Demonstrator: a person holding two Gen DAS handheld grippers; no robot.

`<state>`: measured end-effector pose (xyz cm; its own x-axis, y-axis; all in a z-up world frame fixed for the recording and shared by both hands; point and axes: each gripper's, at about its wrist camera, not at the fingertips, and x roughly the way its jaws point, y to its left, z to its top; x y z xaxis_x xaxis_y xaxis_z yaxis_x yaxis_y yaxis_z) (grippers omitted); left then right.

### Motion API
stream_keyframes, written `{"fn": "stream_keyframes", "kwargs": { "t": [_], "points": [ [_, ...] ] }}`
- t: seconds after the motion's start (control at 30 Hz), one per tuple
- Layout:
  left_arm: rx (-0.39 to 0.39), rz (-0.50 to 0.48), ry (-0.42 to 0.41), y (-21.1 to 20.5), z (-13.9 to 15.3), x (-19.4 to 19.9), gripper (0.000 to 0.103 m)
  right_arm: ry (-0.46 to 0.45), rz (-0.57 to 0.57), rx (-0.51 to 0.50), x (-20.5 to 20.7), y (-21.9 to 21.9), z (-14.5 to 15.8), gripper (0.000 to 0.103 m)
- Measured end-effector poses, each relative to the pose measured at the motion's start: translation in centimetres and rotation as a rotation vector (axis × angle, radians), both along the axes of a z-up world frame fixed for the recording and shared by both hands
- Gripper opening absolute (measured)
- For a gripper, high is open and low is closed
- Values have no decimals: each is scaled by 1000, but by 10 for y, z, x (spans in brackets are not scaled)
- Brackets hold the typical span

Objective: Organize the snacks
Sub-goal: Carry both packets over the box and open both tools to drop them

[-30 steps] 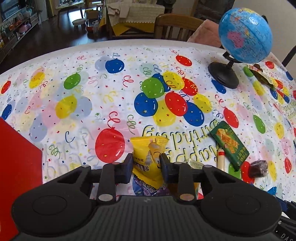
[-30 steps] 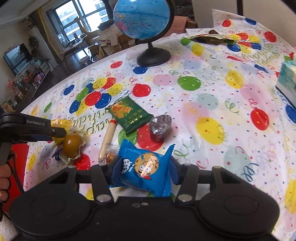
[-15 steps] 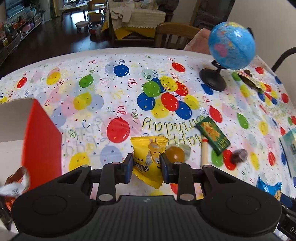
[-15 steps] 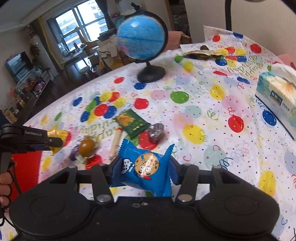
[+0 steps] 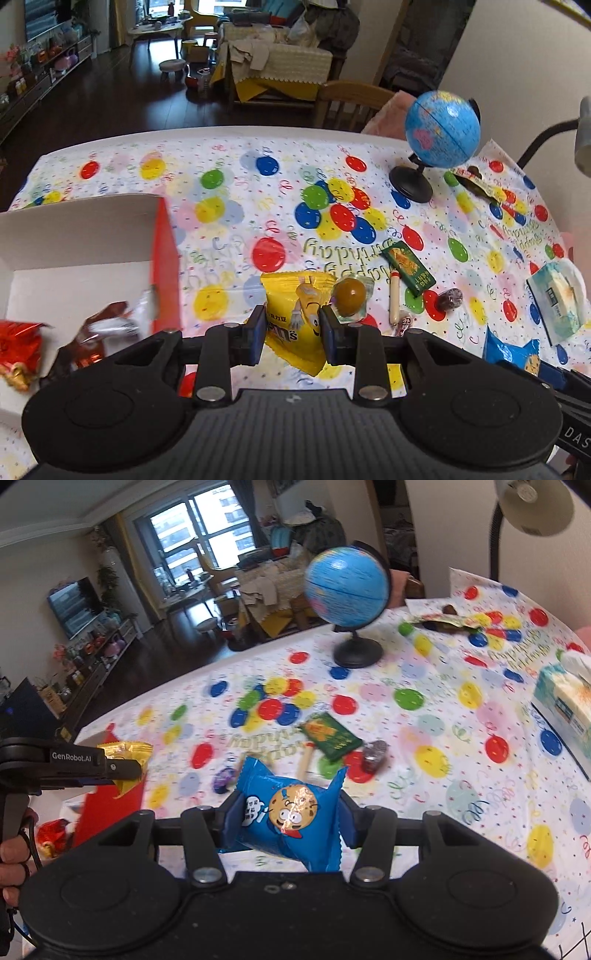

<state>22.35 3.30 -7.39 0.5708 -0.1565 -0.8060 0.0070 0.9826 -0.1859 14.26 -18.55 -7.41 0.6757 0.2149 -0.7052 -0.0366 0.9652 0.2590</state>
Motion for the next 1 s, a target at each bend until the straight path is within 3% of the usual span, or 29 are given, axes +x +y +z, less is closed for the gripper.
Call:
{"fn": "stream_keyframes", "kwargs": {
  "t": [0.4, 1.0],
  "points": [
    [-8, 54, -57, 68, 31, -45, 30, -45, 135, 2, -9, 75, 28, 50],
    [2, 175, -71, 183, 38, -89, 30, -61, 300, -13, -12, 198, 33, 50]
  ]
}}
